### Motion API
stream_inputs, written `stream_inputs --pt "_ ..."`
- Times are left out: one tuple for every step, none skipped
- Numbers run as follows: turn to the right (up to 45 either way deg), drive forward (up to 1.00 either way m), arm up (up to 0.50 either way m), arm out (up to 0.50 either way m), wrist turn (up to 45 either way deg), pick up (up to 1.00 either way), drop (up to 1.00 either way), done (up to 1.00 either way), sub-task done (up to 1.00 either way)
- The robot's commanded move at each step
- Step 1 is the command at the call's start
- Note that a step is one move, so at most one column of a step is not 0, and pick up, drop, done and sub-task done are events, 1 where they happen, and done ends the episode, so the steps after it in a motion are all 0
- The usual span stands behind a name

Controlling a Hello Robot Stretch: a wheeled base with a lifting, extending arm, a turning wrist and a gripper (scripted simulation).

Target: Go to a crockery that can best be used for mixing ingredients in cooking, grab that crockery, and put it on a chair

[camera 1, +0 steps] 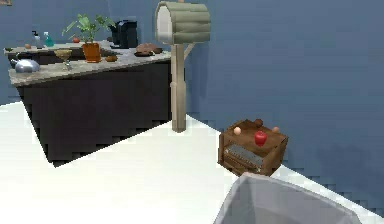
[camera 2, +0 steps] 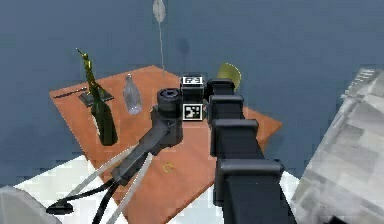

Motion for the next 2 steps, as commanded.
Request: stream_inputs --pt "0.0 0.00 0.00 -0.18 0.0 0.00 0.00 0.00 0.00" --pt "-45.0 0.00 0.00 0.00 0.0 0.00 0.00 0.00 0.00"
